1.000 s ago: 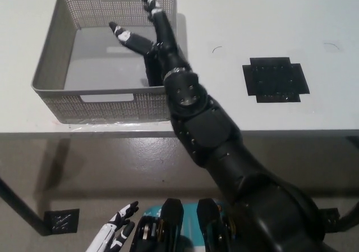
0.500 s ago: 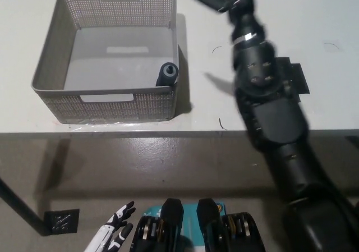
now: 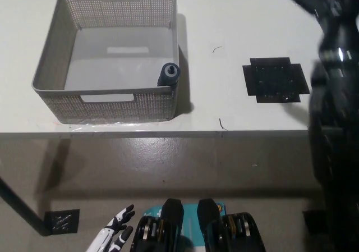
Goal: Use the right hand to pick up a electric screw driver and put it into a container on the left side
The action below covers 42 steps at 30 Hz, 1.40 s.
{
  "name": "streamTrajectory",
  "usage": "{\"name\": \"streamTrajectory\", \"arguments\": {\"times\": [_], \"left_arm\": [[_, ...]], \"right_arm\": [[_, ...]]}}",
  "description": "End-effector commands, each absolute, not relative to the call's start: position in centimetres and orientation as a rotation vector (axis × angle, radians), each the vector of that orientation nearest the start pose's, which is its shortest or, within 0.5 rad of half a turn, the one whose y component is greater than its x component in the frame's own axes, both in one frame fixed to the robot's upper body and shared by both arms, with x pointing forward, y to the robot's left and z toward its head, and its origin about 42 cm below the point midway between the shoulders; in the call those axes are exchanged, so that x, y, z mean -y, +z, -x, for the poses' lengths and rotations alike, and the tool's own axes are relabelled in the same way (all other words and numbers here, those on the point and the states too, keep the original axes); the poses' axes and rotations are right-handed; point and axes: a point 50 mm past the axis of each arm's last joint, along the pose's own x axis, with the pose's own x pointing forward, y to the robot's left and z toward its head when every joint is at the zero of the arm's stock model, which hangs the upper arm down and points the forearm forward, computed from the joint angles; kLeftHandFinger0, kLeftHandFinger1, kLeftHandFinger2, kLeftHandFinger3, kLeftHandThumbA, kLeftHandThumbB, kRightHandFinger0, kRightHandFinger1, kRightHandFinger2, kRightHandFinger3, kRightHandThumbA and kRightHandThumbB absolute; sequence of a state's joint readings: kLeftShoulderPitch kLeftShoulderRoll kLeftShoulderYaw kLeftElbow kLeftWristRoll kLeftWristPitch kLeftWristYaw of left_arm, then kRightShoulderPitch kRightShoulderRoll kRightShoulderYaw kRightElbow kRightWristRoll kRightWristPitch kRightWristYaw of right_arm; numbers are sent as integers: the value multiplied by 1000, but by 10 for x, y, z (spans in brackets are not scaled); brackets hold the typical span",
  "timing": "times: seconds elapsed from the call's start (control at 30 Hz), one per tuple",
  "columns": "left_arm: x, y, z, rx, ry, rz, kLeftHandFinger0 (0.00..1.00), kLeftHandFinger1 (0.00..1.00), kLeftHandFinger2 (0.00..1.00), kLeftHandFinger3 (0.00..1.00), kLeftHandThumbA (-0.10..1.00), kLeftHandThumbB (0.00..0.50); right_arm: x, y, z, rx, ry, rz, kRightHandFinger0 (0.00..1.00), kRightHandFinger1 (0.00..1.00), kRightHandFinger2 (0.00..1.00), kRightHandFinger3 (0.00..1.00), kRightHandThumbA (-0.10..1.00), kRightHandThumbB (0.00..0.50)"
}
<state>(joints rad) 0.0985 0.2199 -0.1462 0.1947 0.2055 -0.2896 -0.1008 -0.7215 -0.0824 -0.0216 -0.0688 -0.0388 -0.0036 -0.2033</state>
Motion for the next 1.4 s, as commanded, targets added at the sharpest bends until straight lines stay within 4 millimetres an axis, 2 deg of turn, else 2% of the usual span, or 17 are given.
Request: {"name": "streamTrajectory", "arguments": {"times": [0.0, 0.03, 0.1, 0.17, 0.2, 0.33, 0.37, 0.4, 0.47, 0.57, 0.63, 0.67, 0.8, 0.9, 1.0, 1.13, 1.37], "left_arm": [[-258, 37, -224, 23, -289, -377, 1000, 1000, 1000, 1000, 1000, 222], [-258, 37, -225, 19, -281, -363, 1000, 1000, 1000, 1000, 1000, 232], [-259, 36, -226, 24, -264, -350, 1000, 1000, 1000, 1000, 1000, 235], [-259, 36, -227, 31, -253, -342, 1000, 1000, 1000, 1000, 1000, 226], [-260, 35, -227, 34, -247, -333, 1000, 1000, 1000, 1000, 1000, 229], [-262, 32, -224, 21, -241, -328, 1000, 1000, 1000, 1000, 1000, 225], [-263, 32, -224, 23, -242, -330, 1000, 1000, 1000, 1000, 1000, 223], [-263, 33, -224, 19, -242, -327, 1000, 1000, 1000, 1000, 1000, 231], [-262, 32, -226, 17, -240, -322, 1000, 1000, 1000, 1000, 1000, 242], [-260, 29, -225, 17, -236, -311, 1000, 1000, 1000, 1000, 1000, 232], [-260, 28, -222, 12, -235, -309, 1000, 1000, 1000, 1000, 1000, 230], [-260, 27, -220, 12, -230, -314, 1000, 1000, 1000, 1000, 1000, 225], [-259, 25, -218, 15, -211, -308, 1000, 1000, 1000, 1000, 1000, 223], [-258, 25, -219, 19, -186, -295, 1000, 1000, 1000, 1000, 1000, 232], [-258, 25, -221, 21, -168, -287, 1000, 1000, 1000, 1000, 1000, 239], [-262, 25, -224, 30, -153, -279, 1000, 1000, 1000, 1000, 1000, 225], [-270, 31, -234, 17, -66, -275, 1000, 1000, 1000, 1000, 1000, 239]], "right_arm": [[221, 339, -315, 875, 7, -37, 1000, 1000, 1000, 1000, 854, 277], [225, 314, -303, 833, -1, -32, 1000, 1000, 1000, 1000, 864, 260], [229, 273, -286, 735, -17, -45, 1000, 1000, 1000, 1000, 851, 264], [231, 248, -277, 678, -28, -35, 1000, 1000, 1000, 1000, 874, 250], [234, 228, -272, 626, -49, -35, 1000, 1000, 1000, 1000, 882, 263], [246, 167, -255, 464, -67, -10, 1000, 1000, 1000, 1000, 905, 226], [247, 157, -252, 439, -64, -8, 1000, 1000, 1000, 1000, 901, 222], [249, 147, -249, 399, -70, -9, 1000, 1000, 1000, 1000, 898, 247], [252, 126, -244, 342, -74, -26, 1000, 1000, 1000, 1000, 858, 229], [254, 95, -238, 236, -107, -65, 1000, 1000, 1000, 1000, 797, 254], [254, 79, -234, 208, -115, -74, 1000, 1000, 1000, 1000, 784, 242], [255, 64, -229, 176, -123, -80, 999, 1000, 1000, 1000, 783, 222], [258, 40, -225, 112, -148, -123, 960, 1000, 1000, 1000, 807, 250], [263, 22, -225, 67, -166, -95, 968, 1000, 1000, 1000, 881, 271], [264, 16, -228, 53, -157, -97, 990, 1000, 1000, 1000, 890, 258], [266, 7, -229, 19, -129, -85, 974, 1000, 1000, 1000, 910, 309], [258, 2, -230, 2, -48, -75, 938, 994, 1000, 1000, 907, 267]]}}
